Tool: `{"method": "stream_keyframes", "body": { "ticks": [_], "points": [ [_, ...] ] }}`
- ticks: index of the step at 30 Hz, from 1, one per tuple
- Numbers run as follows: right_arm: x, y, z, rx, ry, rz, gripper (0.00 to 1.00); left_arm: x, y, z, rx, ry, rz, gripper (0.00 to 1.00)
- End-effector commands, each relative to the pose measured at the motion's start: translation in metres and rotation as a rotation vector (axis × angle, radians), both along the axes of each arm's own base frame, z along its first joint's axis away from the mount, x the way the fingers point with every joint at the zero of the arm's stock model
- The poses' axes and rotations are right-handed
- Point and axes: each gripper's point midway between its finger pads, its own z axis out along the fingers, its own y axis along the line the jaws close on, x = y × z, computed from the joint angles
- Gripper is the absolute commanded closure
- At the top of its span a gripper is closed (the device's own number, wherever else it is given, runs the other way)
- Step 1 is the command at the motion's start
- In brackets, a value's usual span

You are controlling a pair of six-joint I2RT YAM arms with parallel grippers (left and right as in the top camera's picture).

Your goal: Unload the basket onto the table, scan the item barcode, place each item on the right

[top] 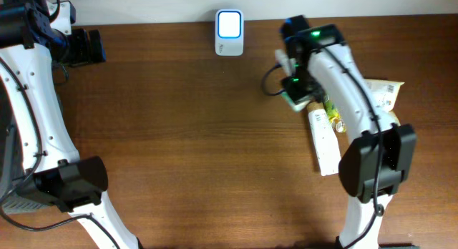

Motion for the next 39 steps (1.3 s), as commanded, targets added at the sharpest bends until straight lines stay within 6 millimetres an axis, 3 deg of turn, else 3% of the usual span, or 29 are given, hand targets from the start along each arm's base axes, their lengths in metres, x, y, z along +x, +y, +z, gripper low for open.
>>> {"method": "stream_keyframes", "body": {
  "ticks": [1, 6, 7, 8, 9, 12, 14, 17, 18, 20, 21, 24, 25, 27, 29, 31, 39],
  "points": [
    [-0.011, -0.06, -0.009, -0.08, 0.032, -0.26, 0.96, 0.001, 0.001, 0.007, 0.004, -0.023, -0.009, 0.01],
    [-0.026, -0.106, -0.009, -0.085, 0.086, -0.384, 0.96, 0.001, 0.001, 0.007, 0.004, -0.023, -0.009, 0.01],
    [-0.028, -0.111, -0.01, -0.079, 0.091, -0.398, 0.88, 0.001, 0.001, 0.007, 0.004, -0.023, -0.009, 0.01],
    [-0.029, -0.115, -0.01, -0.078, 0.094, -0.411, 0.57, 0.001, 0.001, 0.007, 0.004, -0.023, -0.009, 0.01],
    [-0.031, -0.119, -0.01, -0.076, 0.099, -0.421, 0.33, 0.001, 0.001, 0.007, 0.004, -0.023, -0.009, 0.01],
    [-0.028, -0.119, -0.005, -0.073, 0.081, -0.424, 0.17, 0.001, 0.001, 0.007, 0.004, -0.023, -0.009, 0.01],
    [-0.021, -0.115, 0.012, -0.052, 0.031, -0.418, 0.11, 0.001, 0.001, 0.007, 0.004, -0.023, -0.009, 0.01],
    [0.0, -0.088, 0.053, 0.084, -0.101, -0.379, 0.1, 0.001, 0.001, 0.007, 0.004, -0.023, -0.009, 0.01],
    [0.01, -0.072, 0.082, 0.16, -0.184, -0.327, 0.1, 0.001, 0.001, 0.007, 0.004, -0.023, -0.009, 0.01],
    [0.023, -0.059, 0.145, 0.239, -0.373, -0.289, 0.09, 0.001, 0.001, 0.007, 0.004, -0.023, -0.009, 0.01],
    [0.026, -0.056, 0.189, 0.277, -0.505, -0.269, 0.01, 0.001, 0.001, 0.007, 0.004, -0.023, -0.009, 0.01],
    [0.028, -0.056, 0.31, 0.331, -0.904, -0.214, 0.01, 0.001, 0.001, 0.007, 0.004, -0.023, -0.009, 0.01],
    [0.023, -0.056, 0.338, 0.342, -0.994, -0.201, 0.01, 0.001, 0.001, 0.007, 0.004, -0.023, -0.009, 0.01],
    [0.009, -0.056, 0.374, 0.356, -1.109, -0.182, 0.01, 0.001, 0.001, 0.007, 0.004, -0.023, -0.009, 0.01],
    [-0.001, -0.056, 0.396, 0.364, -1.179, -0.171, 0.01, 0.001, 0.001, 0.007, 0.004, -0.023, -0.009, 0.01],
    [-0.006, -0.056, 0.404, 0.367, -1.206, -0.166, 0.01, 0.001, 0.001, 0.007, 0.004, -0.023, -0.009, 0.01],
    [-0.001, -0.056, 0.395, 0.364, -1.175, -0.171, 0.01, 0.001, 0.001, 0.007, 0.004, -0.023, -0.009, 0.01]
  ]
}}
